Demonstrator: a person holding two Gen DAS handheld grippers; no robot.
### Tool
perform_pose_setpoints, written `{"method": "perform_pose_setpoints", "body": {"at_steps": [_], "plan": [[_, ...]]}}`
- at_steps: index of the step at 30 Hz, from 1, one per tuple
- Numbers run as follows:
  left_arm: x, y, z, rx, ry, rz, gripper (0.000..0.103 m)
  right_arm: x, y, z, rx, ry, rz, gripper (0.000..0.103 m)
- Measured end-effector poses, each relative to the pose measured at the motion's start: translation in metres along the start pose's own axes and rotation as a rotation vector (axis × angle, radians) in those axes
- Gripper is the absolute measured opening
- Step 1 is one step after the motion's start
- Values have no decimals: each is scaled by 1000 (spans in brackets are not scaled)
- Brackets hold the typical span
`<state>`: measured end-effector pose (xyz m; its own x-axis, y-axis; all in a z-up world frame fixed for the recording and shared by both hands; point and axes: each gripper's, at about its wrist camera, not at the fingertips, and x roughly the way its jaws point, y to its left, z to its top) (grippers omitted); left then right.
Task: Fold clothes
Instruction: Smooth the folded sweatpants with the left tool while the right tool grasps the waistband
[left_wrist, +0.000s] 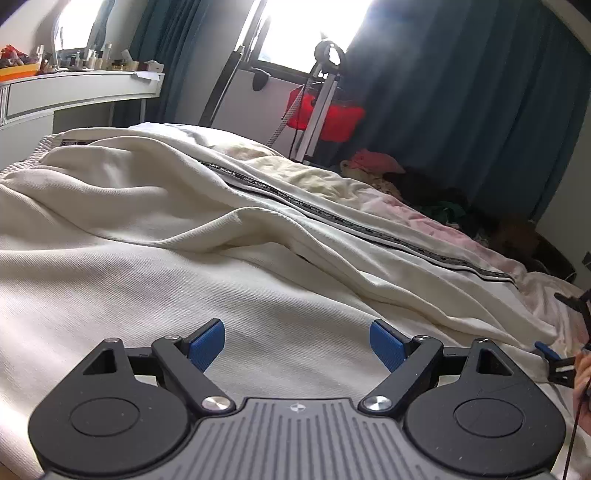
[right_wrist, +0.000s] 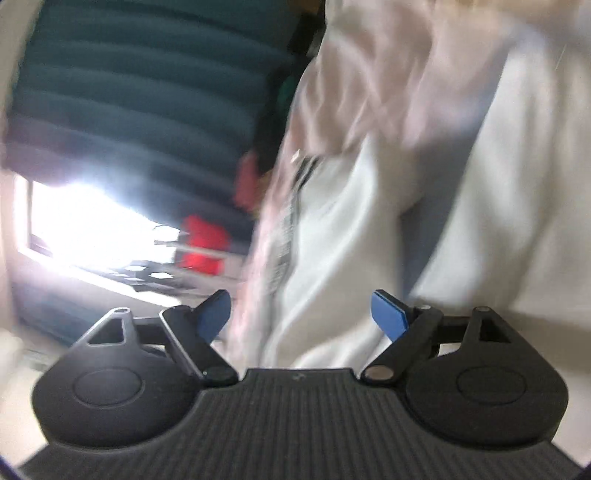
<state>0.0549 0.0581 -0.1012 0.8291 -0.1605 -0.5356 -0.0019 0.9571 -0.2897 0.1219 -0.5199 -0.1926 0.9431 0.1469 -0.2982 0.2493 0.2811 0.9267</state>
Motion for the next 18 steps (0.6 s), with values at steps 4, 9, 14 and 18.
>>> {"method": "perform_pose_setpoints", "body": {"at_steps": [4, 9, 14, 18], "plan": [[7, 1, -1, -7, 21, -11, 87, 33, 2, 6, -45, -38, -60, 85], [13, -1, -1, 17, 12, -18, 87, 61, 19, 29, -125, -164, -144, 38], [19, -5, -2, 24, 27, -28, 87, 62, 55, 62, -238, -247, -275, 6], [16, -5, -2, 26, 27, -32, 87, 37, 58, 64, -285, -206, -197, 8]]}}
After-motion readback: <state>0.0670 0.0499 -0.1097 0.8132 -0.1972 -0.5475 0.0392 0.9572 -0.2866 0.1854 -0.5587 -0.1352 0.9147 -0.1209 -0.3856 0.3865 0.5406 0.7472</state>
